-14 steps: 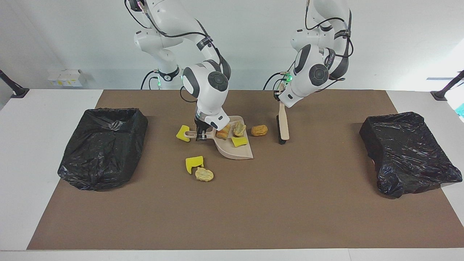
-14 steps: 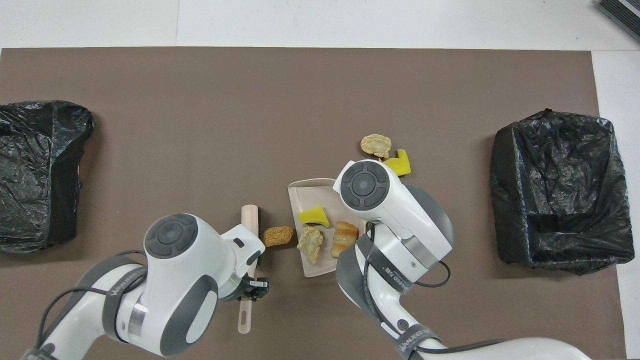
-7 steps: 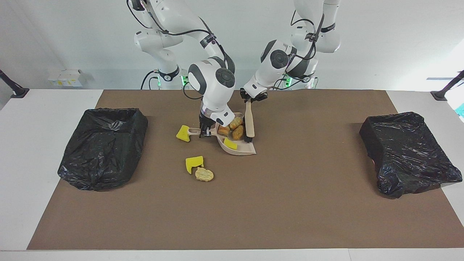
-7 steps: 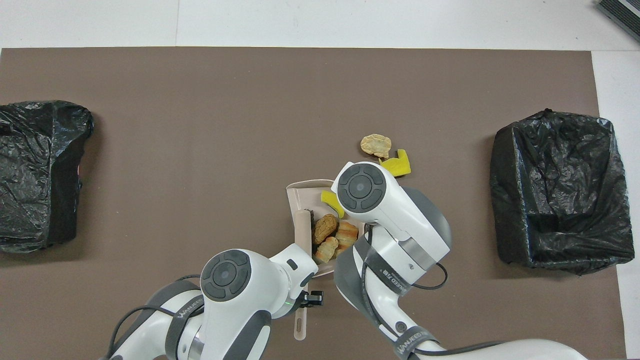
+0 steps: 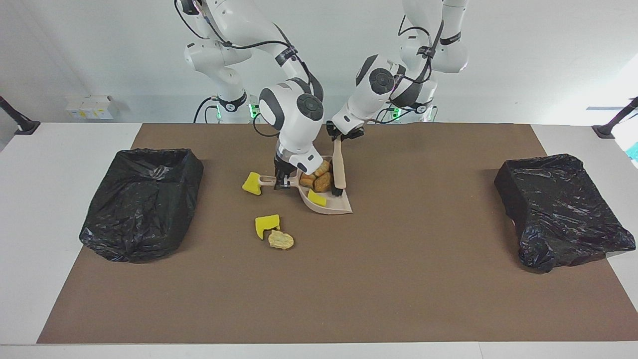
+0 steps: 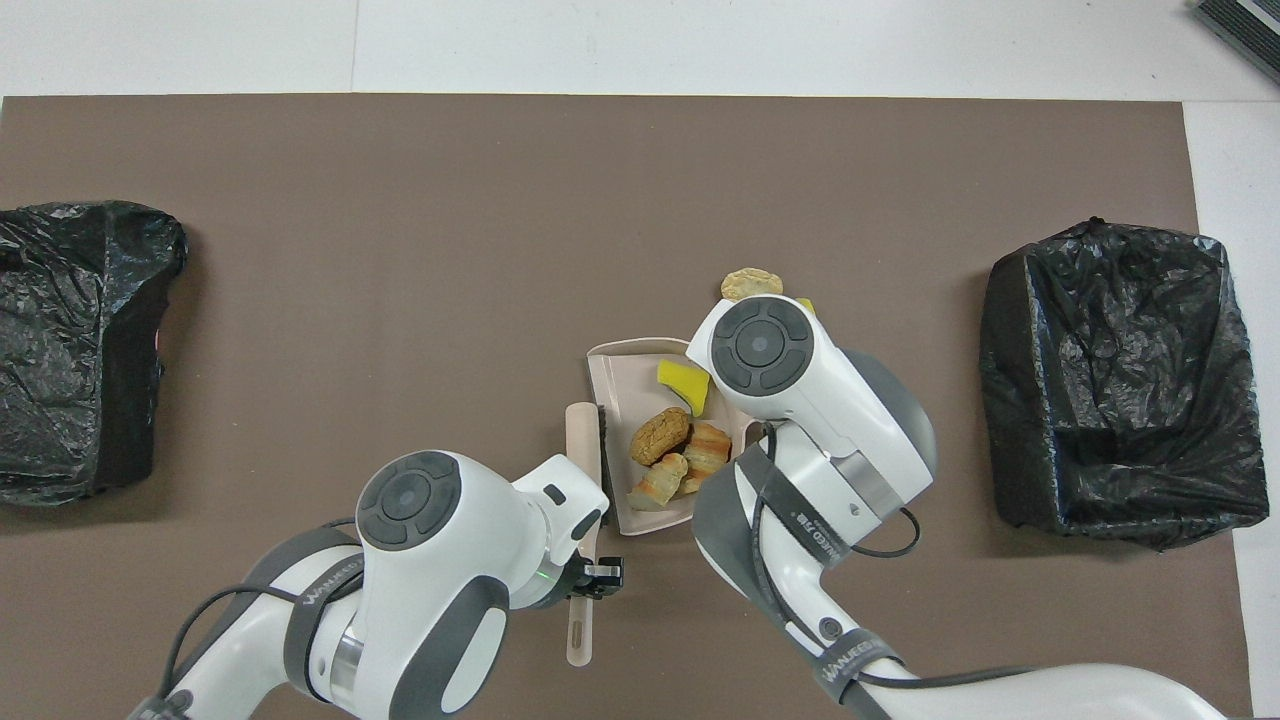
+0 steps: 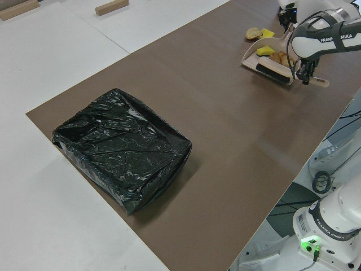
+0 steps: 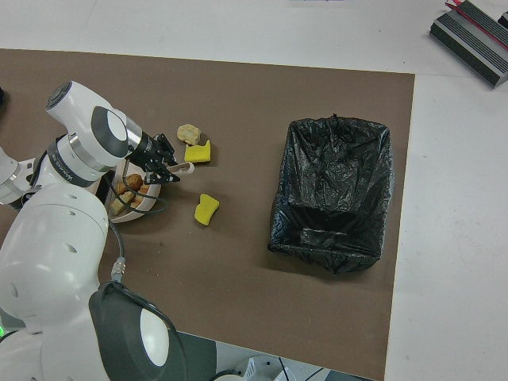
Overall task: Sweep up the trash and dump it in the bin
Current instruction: 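Carry the loaded dustpan over the black bag with the right gripper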
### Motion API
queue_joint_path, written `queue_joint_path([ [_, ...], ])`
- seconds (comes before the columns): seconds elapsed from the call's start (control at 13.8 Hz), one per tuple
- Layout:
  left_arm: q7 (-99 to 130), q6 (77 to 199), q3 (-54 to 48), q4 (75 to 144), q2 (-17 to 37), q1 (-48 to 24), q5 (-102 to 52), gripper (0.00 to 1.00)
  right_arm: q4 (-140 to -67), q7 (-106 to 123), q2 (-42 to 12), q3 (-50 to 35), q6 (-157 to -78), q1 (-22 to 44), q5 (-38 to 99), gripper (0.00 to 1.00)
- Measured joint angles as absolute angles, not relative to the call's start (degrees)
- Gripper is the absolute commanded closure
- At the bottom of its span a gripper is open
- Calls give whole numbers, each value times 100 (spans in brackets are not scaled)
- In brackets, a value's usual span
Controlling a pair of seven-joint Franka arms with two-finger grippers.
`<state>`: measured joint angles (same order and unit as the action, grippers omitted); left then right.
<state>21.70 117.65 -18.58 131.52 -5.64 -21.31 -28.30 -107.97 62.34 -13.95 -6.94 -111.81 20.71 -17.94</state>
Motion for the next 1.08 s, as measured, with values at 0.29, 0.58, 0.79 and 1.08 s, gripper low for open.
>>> queue_joint_path([
  [0.29, 2426, 11150, -1885, 13173, -985, -2033, -2270, 100, -10658, 6595, -1320, -690, -11151, 1845, -1655, 100],
  [0.58, 3105, 10914, -2024, 13718, -1671, -2593, -2048, 100, -10397, 7218, -1151, -677, -10776, 1499, -1307, 100],
  [0.79, 3751, 10933, -2110, 14171, -2141, -3171, -2049, 100, -10009, 7764, -1088, -658, -10353, 1110, -1220, 100],
  [1.08, 4200, 11391, -2138, 14552, -2240, -3783, -2150, 100, -9625, 8480, -1082, -630, -10072, 530, -1203, 100],
])
